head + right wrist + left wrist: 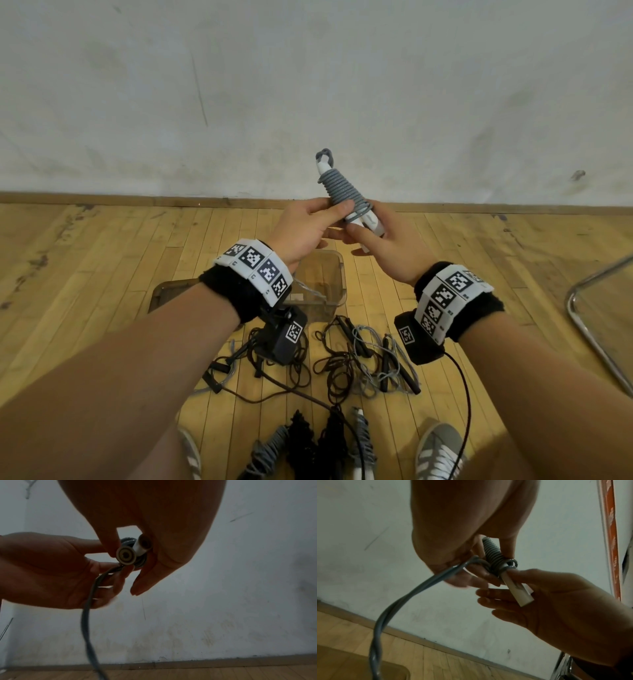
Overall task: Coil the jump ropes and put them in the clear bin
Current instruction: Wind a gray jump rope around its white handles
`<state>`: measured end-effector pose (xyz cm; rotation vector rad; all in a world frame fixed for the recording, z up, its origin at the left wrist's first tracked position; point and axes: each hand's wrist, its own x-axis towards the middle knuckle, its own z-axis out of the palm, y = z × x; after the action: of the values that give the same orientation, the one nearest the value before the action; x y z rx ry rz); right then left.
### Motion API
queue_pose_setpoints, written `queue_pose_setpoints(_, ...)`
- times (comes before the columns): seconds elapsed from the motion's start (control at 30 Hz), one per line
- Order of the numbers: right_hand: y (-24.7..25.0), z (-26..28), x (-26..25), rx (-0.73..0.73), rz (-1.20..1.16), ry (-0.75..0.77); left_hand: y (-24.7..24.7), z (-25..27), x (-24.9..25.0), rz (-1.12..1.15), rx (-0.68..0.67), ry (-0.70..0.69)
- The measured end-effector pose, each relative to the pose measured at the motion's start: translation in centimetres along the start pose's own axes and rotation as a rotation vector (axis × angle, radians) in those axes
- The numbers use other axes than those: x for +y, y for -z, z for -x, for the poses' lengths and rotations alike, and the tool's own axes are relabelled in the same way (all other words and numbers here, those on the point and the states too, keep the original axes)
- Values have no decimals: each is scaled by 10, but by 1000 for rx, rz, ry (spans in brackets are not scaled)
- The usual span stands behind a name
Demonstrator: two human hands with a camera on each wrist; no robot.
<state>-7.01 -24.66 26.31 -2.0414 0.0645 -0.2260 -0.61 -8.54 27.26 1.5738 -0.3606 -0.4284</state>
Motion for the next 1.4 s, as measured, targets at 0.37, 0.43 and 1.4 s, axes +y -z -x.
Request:
queue_pose_setpoints(0.37,0,-2,3,152,125,35,-3,-6,-4,-47,109,28)
queue_pose_setpoints(0.43,1,-4,3,191,116,11,-3,-5,-3,-5,105,36)
queue_pose_setpoints(1.4,-10,1,3,-61,-135,-43,-2,-7,-3,66,29,-4)
